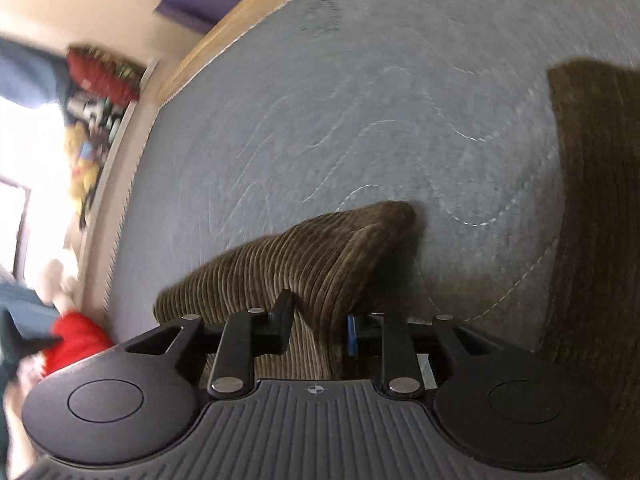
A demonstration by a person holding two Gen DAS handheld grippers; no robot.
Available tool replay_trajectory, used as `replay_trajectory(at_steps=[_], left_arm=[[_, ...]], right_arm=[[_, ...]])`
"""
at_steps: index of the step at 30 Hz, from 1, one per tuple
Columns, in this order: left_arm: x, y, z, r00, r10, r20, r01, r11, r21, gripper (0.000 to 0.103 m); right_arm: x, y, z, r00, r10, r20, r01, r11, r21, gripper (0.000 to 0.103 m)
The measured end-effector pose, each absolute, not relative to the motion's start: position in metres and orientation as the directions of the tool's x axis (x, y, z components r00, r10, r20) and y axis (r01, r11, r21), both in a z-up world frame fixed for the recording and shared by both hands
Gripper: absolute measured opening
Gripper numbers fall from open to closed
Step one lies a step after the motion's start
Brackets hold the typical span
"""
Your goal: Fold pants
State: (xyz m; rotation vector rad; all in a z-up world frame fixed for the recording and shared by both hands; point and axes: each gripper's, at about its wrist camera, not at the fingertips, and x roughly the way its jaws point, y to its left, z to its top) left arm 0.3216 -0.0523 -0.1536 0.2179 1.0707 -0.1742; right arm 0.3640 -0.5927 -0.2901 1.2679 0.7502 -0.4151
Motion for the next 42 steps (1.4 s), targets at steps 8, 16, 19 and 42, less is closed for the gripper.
replay_trajectory(at_steps=[8, 16, 19, 42], left_arm=[[0.318, 0.002, -0.132, 0.479, 0.090, -0.873, 0.076, 0.987, 0.143, 0.008], [0.313, -0.006, -0.135, 0.476, 0.093, -0.874, 0.101, 0.982, 0.159, 0.008], [0.314, -0.008, -0.137, 0.473, 0.046, -0.880, 0.133, 0.984, 0.123, 0.008], [0.302, -0.013, -0.141, 0.315, -0.232, -0.920, 0.471, 0.880, -0.060, 0.010]], right_arm=[[0.349, -0.604, -0.303, 0.728, 0.135, -0.672, 0.661, 0.120, 0.740, 0.033], [0.340, -0.612, -0.310, 0.738, 0.088, -0.669, 0.666, 0.063, 0.744, 0.007], [0.356, -0.610, -0.276, 0.798, 0.066, -0.599, 0.577, 0.203, 0.791, 0.007], [0.339, -0.612, -0.254, 0.526, -0.322, -0.787, 0.783, 0.545, 0.300, 0.007]])
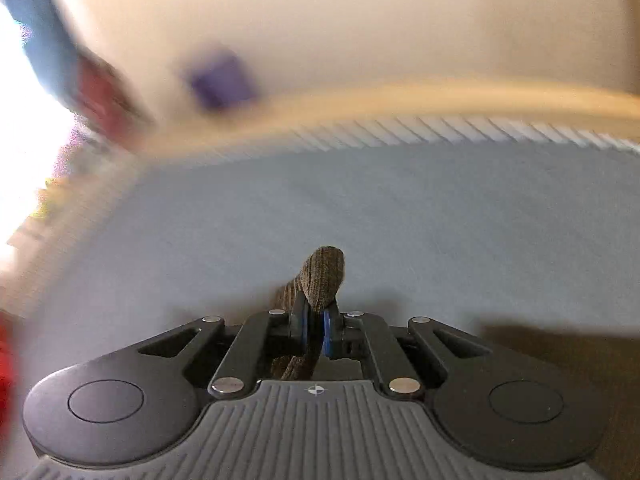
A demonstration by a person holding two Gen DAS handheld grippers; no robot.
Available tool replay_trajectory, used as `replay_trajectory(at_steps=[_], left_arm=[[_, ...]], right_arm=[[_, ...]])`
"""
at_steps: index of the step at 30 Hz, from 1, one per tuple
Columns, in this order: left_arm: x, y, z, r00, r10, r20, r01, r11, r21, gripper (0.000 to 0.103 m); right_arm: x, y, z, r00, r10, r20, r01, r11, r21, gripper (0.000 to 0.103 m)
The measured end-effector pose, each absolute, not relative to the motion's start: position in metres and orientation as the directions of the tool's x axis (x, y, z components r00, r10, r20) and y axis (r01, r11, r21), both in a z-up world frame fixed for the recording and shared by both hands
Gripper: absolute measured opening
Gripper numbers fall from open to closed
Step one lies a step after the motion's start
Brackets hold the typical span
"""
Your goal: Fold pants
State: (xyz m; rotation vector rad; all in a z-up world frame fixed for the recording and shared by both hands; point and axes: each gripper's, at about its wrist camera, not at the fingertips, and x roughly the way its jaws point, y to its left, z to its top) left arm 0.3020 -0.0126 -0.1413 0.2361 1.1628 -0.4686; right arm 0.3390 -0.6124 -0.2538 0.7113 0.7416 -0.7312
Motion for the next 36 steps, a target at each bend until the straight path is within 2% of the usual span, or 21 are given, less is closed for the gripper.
replay_trajectory(at_steps=[1, 2, 3, 4, 6, 7, 8, 10, 12, 14, 16, 18, 21, 24, 27, 28, 29, 31, 33, 34, 36], left_arm=[[0.300, -0.014, -0.145, 0.297, -0.219, -0.929, 0.498, 0.866, -0.045, 0.014], [0.299, -0.014, -0.146, 0.293, -0.217, -0.931, 0.509, 0.860, -0.040, 0.017], [0.299, -0.013, -0.143, 0.298, -0.228, -0.927, 0.509, 0.860, -0.048, 0.025], [0.300, -0.010, -0.139, 0.297, -0.260, -0.919, 0.503, 0.860, -0.080, 0.032], [0.298, -0.001, -0.123, 0.310, -0.357, -0.881, 0.492, 0.853, -0.173, 0.062], [0.298, 0.005, -0.115, 0.330, -0.398, -0.856, 0.484, 0.850, -0.208, 0.067], [0.299, 0.007, -0.107, 0.352, -0.426, -0.833, 0.473, 0.849, -0.234, 0.070], [0.303, 0.018, -0.097, 0.388, -0.462, -0.797, 0.441, 0.853, -0.280, 0.070], [0.309, 0.025, -0.093, 0.415, -0.456, -0.787, 0.408, 0.867, -0.287, 0.070], [0.311, 0.026, -0.093, 0.435, -0.431, -0.791, 0.387, 0.882, -0.268, 0.070], [0.314, 0.027, -0.091, 0.452, -0.409, -0.792, 0.364, 0.896, -0.255, 0.070], [0.313, 0.029, -0.085, 0.471, -0.399, -0.787, 0.341, 0.905, -0.255, 0.070], [0.316, 0.036, -0.078, 0.497, -0.398, -0.771, 0.318, 0.910, -0.265, 0.070], [0.319, 0.047, -0.071, 0.511, -0.388, -0.767, 0.296, 0.917, -0.267, 0.070], [0.322, 0.056, -0.069, 0.522, -0.361, -0.773, 0.250, 0.931, -0.266, 0.070], [0.323, 0.061, -0.068, 0.526, -0.352, -0.774, 0.235, 0.935, -0.266, 0.070], [0.323, 0.067, -0.068, 0.529, -0.341, -0.777, 0.217, 0.940, -0.264, 0.070], [0.323, 0.084, -0.063, 0.535, -0.306, -0.787, 0.171, 0.952, -0.255, 0.070], [0.324, 0.099, -0.062, 0.535, -0.264, -0.803, 0.121, 0.964, -0.236, 0.069], [0.325, 0.107, -0.063, 0.533, -0.237, -0.812, 0.094, 0.971, -0.222, 0.068], [0.327, 0.124, -0.063, 0.525, -0.186, -0.831, 0.038, 0.980, -0.195, 0.068]], right_arm=[[0.338, -0.619, -0.275, 0.399, -0.288, -0.871, 0.840, 0.495, 0.221, 0.007], [0.333, -0.624, -0.288, 0.341, -0.242, -0.909, 0.868, 0.452, 0.206, 0.009], [0.325, -0.626, -0.287, 0.371, -0.248, -0.895, 0.873, 0.421, 0.245, 0.010], [0.327, -0.626, -0.277, 0.362, -0.270, -0.892, 0.872, 0.437, 0.221, 0.018], [0.327, -0.617, -0.249, 0.385, -0.399, -0.832, 0.859, 0.485, 0.165, 0.020], [0.324, -0.610, -0.234, 0.403, -0.455, -0.794, 0.859, 0.487, 0.158, 0.025], [0.322, -0.603, -0.218, 0.442, -0.484, -0.756, 0.851, 0.492, 0.183, 0.036], [0.327, -0.583, -0.199, 0.567, -0.416, -0.711, 0.768, 0.580, 0.273, 0.044], [0.349, -0.553, -0.195, 0.669, -0.196, -0.717, 0.607, 0.700, 0.376, 0.044], [0.369, -0.520, -0.201, 0.688, 0.014, -0.725, 0.475, 0.747, 0.465, 0.044], [0.386, -0.485, -0.217, 0.643, 0.122, -0.756, 0.429, 0.761, 0.487, 0.044], [0.404, -0.463, -0.239, 0.570, 0.145, -0.808, 0.469, 0.750, 0.466, 0.045], [0.418, -0.442, -0.270, 0.426, 0.110, -0.898, 0.635, 0.671, 0.384, 0.045], [0.434, -0.422, -0.268, 0.400, -0.025, -0.916, 0.661, 0.701, 0.269, 0.047], [0.453, -0.410, -0.267, 0.335, -0.170, -0.927, 0.690, 0.714, 0.118, 0.025], [0.456, -0.396, -0.265, 0.330, -0.196, -0.924, 0.690, 0.718, 0.094, 0.007], [0.460, -0.392, -0.262, 0.320, -0.225, -0.920, 0.694, 0.717, 0.066, 0.006], [0.480, -0.394, -0.253, 0.341, -0.255, -0.905, 0.735, 0.672, 0.087, 0.005], [0.500, -0.411, -0.243, 0.465, -0.247, -0.850, 0.717, 0.669, 0.198, 0.005], [0.505, -0.418, -0.244, 0.508, -0.216, -0.834, 0.702, 0.664, 0.256, 0.005], [0.514, -0.430, -0.258, 0.502, -0.095, -0.860, 0.681, 0.657, 0.325, 0.006]])
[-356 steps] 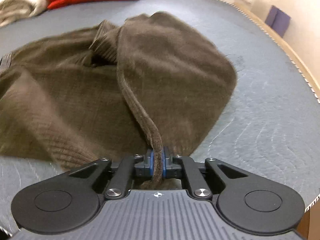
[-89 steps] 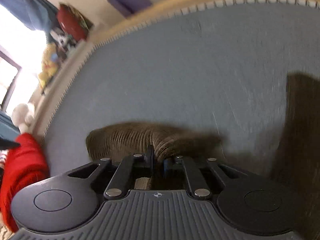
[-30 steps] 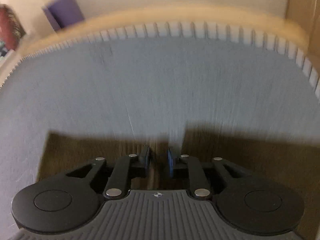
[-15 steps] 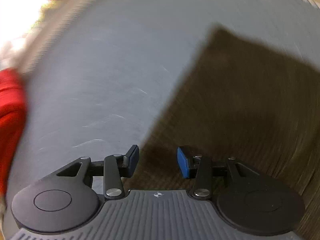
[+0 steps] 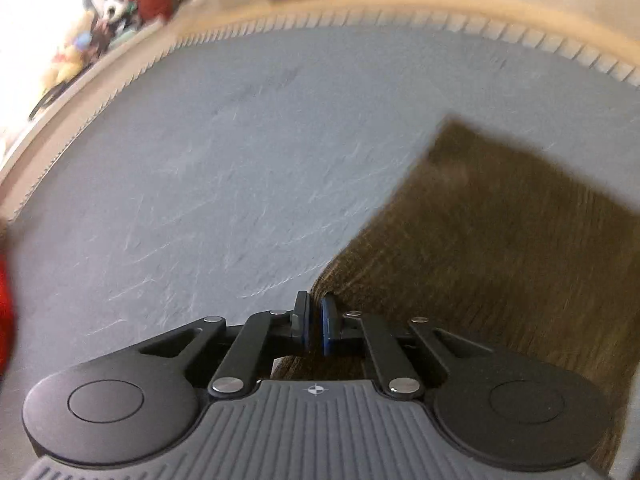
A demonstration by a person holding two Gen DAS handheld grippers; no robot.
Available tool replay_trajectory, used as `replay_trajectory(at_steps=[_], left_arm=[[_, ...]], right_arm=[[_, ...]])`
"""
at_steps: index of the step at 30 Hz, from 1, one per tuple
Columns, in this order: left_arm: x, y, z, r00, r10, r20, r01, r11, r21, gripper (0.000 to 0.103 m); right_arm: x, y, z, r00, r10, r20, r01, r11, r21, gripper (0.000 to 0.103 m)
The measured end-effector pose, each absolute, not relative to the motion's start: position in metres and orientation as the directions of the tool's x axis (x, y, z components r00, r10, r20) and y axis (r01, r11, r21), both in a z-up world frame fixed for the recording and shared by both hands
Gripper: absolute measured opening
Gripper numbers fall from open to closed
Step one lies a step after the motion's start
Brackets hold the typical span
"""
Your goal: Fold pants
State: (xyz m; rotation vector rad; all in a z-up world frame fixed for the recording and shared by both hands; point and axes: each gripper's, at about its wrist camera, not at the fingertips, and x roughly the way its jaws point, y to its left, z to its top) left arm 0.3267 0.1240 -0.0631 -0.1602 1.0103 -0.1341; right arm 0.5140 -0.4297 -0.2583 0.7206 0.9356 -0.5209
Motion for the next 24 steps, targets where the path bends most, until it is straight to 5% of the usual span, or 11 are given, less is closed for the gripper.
replay_trajectory(at_steps=[5, 12, 16, 24], left_arm=[[0.331, 0.152, -0.060, 0.519, -0.113, -0.847, -0.061, 0.984, -0.169, 0.068], [0.328, 0.153, -0.040, 0.552, -0.142, -0.822, -0.070, 0.974, -0.215, 0.068], [0.317, 0.140, -0.036, 0.553, -0.149, -0.820, -0.023, 0.981, -0.194, 0.068], [0.273, 0.142, -0.061, 0.516, -0.095, -0.851, 0.003, 0.994, -0.109, 0.068]], right_arm=[[0.469, -0.429, -0.232, 0.550, -0.118, -0.827, 0.669, 0.655, 0.351, 0.021], [0.346, -0.372, -0.140, 0.639, 0.132, -0.758, 0.369, 0.812, 0.452, 0.025], [0.276, -0.324, -0.102, 0.674, 0.205, -0.710, 0.135, 0.910, 0.391, 0.043], [0.210, -0.235, -0.158, 0.632, 0.317, -0.707, -0.122, 0.942, 0.313, 0.045]])
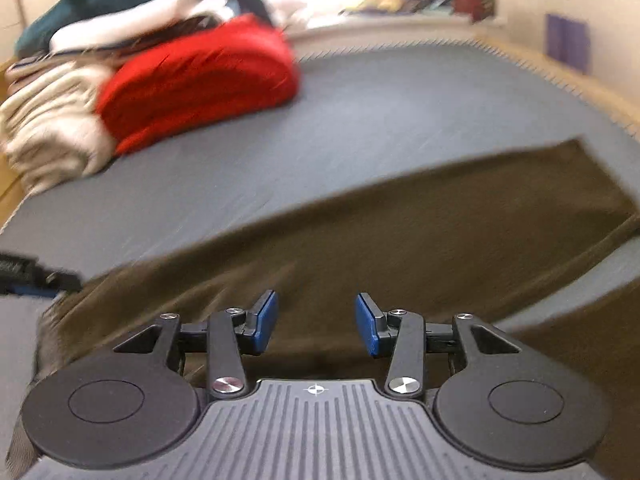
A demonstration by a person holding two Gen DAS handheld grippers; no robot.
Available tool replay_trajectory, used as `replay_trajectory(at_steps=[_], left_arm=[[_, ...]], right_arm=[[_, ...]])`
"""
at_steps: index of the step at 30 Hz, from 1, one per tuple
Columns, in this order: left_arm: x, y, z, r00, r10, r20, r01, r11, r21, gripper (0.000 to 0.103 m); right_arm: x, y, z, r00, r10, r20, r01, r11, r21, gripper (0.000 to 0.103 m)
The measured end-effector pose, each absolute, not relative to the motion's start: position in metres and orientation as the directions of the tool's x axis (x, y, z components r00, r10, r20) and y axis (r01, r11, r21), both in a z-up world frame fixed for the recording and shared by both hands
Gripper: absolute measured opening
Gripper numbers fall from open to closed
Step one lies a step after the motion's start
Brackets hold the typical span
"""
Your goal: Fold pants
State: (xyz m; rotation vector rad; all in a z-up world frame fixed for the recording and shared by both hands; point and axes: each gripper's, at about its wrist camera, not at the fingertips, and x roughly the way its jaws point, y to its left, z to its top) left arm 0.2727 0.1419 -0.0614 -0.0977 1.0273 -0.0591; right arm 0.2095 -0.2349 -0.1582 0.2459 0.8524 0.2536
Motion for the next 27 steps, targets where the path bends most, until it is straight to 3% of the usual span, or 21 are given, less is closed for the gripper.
replay_trajectory(at_steps=[7, 8, 9, 11, 21, 27], left_arm=[[0.249, 0.208, -0.084, 0.461, -0.065, -0.885, -0.093, 0.988, -0.121, 0.068], [0.248, 0.219, -0.085, 0.456, -0.065, -0.888, -0.109, 0.986, -0.128, 0.068], [0.246, 0.228, -0.084, 0.405, 0.009, -0.914, -0.158, 0.986, -0.060, 0.068], [0.244, 0.248, -0.083, 0.401, 0.000, -0.916, -0.185, 0.979, -0.081, 0.068], [0.240, 0.305, -0.106, 0.324, -0.008, -0.946, -0.310, 0.944, -0.114, 0.070], [0.246, 0.322, -0.130, 0.275, -0.017, -0.961, -0.367, 0.922, -0.122, 0.070]], right_arm=[[0.131, -0.148, -0.165, 0.474, 0.518, -0.712, -0.388, 0.849, 0.359, 0.045], [0.120, -0.137, -0.164, 0.444, 0.542, -0.713, -0.434, 0.827, 0.358, 0.045], [0.110, -0.126, -0.162, 0.423, 0.559, -0.713, -0.478, 0.806, 0.349, 0.045], [0.084, -0.103, -0.160, 0.398, 0.592, -0.701, -0.580, 0.754, 0.309, 0.045], [0.014, -0.021, -0.161, 0.283, 0.652, -0.704, -0.852, 0.508, 0.128, 0.045], [0.010, -0.002, -0.168, 0.227, 0.645, -0.730, -0.913, 0.401, 0.071, 0.050]])
